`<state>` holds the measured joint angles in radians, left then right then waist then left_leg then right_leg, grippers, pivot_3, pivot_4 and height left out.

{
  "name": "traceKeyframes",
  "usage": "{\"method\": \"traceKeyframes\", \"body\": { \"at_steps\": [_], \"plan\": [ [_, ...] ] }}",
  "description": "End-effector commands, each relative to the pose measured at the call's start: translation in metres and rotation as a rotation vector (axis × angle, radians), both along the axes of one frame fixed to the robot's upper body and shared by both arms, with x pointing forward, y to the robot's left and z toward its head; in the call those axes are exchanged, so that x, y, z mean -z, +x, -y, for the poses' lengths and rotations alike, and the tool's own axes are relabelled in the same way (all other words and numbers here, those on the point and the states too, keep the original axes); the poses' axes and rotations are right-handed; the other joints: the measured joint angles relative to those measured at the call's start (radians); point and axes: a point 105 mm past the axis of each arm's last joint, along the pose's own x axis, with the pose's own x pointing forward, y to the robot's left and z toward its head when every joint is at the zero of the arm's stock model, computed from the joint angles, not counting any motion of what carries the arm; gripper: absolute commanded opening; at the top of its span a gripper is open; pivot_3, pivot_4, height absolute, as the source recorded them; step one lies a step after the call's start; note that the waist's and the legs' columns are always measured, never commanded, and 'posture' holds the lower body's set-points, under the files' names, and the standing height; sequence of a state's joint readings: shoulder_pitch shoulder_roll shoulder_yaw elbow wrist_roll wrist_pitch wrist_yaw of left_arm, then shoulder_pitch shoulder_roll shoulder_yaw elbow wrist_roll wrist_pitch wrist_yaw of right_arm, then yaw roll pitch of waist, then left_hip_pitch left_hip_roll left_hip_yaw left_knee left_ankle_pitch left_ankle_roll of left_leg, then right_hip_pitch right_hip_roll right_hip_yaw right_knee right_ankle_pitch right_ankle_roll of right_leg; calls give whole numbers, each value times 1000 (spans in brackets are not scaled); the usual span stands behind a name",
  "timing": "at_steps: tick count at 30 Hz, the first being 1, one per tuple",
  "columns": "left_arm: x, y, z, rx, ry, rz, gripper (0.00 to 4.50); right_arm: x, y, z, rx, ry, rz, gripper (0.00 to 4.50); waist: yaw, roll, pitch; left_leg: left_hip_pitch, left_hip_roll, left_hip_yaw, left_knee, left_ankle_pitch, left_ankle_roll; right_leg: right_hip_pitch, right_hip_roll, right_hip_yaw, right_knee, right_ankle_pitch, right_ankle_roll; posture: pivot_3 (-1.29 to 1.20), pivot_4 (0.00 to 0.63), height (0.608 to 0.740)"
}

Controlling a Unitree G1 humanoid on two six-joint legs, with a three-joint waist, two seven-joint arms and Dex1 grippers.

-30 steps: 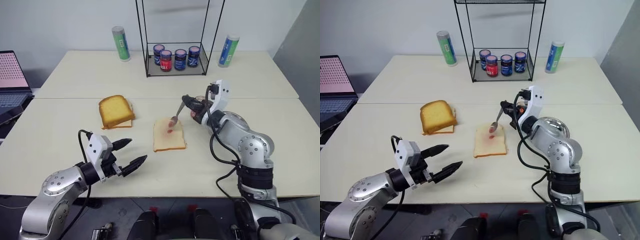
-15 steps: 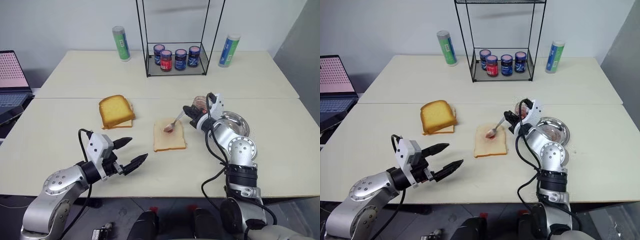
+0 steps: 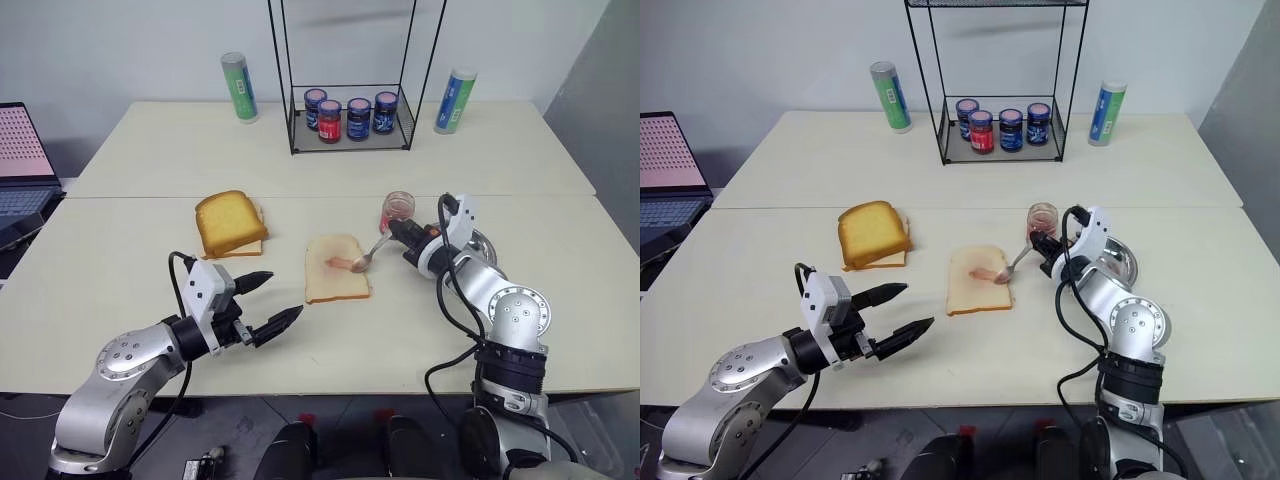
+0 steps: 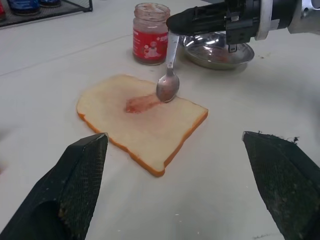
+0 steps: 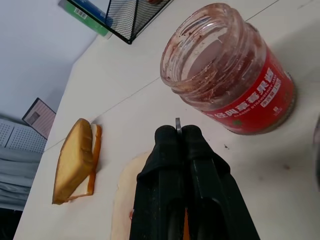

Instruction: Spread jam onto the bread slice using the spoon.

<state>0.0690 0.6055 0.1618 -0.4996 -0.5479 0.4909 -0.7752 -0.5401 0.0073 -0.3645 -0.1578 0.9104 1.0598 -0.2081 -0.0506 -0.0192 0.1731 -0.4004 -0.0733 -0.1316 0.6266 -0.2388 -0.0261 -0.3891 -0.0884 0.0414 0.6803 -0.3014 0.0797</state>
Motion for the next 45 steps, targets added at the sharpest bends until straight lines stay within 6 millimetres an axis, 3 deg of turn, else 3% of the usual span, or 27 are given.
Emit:
{"method": "traceKeyframes", "body": {
  "at_steps": [1, 6, 15, 22, 29, 40, 45],
  "plan": [
    [-8, -1, 2, 14, 6, 40, 4500, -30, -2, -10, -36, 72, 83, 35, -1, 0, 0, 0, 0, 0, 0, 0, 0, 0, 0, 0, 0, 0, 0, 0, 150, 740],
    [-9, -2, 1, 9, 8, 42, 4500, -38, 1, -33, -83, 146, 79, 35, -3, 0, 0, 0, 0, 0, 0, 0, 0, 0, 0, 0, 0, 0, 0, 0, 150, 740],
    [-8, -4, 1, 8, 17, 45, 4500, -13, 13, -49, -76, 138, 9, 35, -4, 0, 0, 0, 0, 0, 0, 0, 0, 0, 0, 0, 0, 0, 0, 0, 150, 740],
    [-7, -4, 2, 9, 21, 47, 4500, 5, 12, -36, -51, 83, -16, 35, -4, 0, 0, 0, 0, 0, 0, 0, 0, 0, 0, 0, 0, 0, 0, 0, 150, 740],
    [-6, -2, 2, 14, 20, 48, 4500, 10, 1, -18, -54, 60, -35, 35, -3, 0, 0, 0, 0, 0, 0, 0, 0, 0, 0, 0, 0, 0, 0, 0, 150, 740],
    [-5, -2, 2, 15, 20, 52, 4500, 1, -20, -8, -170, 29, -38, 35, 0, 0, 0, 0, 0, 0, 0, 0, 0, 0, 0, 0, 0, 0, 0, 0, 150, 740],
    [-5, -2, 2, 11, 20, 56, 4500, -17, -19, -15, -208, 84, 10, 35, -1, 0, 0, 0, 0, 0, 0, 0, 0, 0, 0, 0, 0, 0, 0, 0, 150, 740]
  ]
}}
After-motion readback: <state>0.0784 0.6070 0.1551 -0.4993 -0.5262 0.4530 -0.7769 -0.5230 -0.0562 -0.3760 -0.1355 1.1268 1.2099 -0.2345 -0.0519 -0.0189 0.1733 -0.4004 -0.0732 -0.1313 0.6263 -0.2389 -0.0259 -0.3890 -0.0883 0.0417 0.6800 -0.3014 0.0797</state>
